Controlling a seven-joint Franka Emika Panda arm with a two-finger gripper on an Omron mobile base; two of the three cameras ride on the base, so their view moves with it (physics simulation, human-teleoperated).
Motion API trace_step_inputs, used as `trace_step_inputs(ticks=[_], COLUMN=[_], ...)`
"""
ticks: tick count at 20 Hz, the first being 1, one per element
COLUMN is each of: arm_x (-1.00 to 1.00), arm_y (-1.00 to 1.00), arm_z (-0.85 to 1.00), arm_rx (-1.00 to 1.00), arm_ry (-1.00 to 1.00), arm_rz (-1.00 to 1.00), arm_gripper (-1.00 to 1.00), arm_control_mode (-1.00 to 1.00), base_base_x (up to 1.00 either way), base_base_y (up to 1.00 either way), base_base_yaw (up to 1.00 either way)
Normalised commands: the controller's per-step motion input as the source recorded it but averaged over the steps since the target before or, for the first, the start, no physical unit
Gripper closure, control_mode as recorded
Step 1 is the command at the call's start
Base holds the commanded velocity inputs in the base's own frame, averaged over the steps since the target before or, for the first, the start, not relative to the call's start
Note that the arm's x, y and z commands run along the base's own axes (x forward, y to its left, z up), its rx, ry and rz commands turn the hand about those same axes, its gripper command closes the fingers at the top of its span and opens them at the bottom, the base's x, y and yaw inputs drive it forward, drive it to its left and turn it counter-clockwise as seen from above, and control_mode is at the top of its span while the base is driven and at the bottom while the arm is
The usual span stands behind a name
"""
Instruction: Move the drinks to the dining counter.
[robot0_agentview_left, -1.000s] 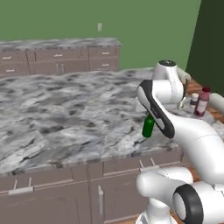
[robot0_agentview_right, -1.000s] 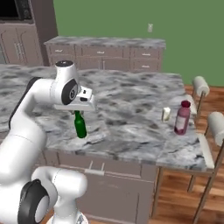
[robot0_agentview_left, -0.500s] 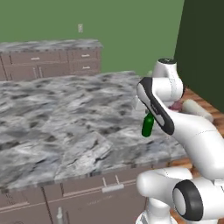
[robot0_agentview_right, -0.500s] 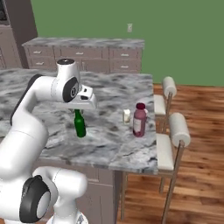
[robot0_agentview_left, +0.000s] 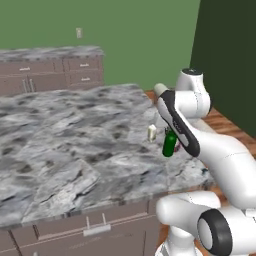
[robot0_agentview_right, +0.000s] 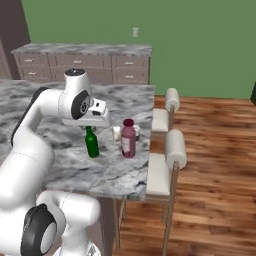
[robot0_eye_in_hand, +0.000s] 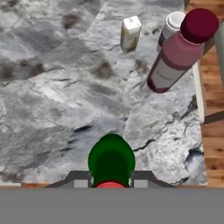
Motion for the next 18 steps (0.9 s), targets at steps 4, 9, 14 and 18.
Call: trace_step_inputs(ticks=[4, 9, 14, 18], arm_x=[0.00, 0.00, 0.00, 0.00], arm_y=[0.00, 0.00, 0.00, 0.00], arm_z=[0.00, 0.00, 0.00, 0.00], arm_rx=[0.00, 0.00, 0.00, 0.00], arm_ry=[0.00, 0.00, 0.00, 0.00], arm_rz=[0.00, 0.00, 0.00, 0.00], arm_gripper=[1.00, 1.00, 1.00, 1.00], arm_control_mode=[1.00, 1.00, 1.00, 1.00], base_base_x=[0.37, 0.34, 0.40, 0.09], base_base_y=[-0.40, -0.04, 0.00, 0.00], base_base_yaw=[0.00, 0.02, 0.05, 0.03])
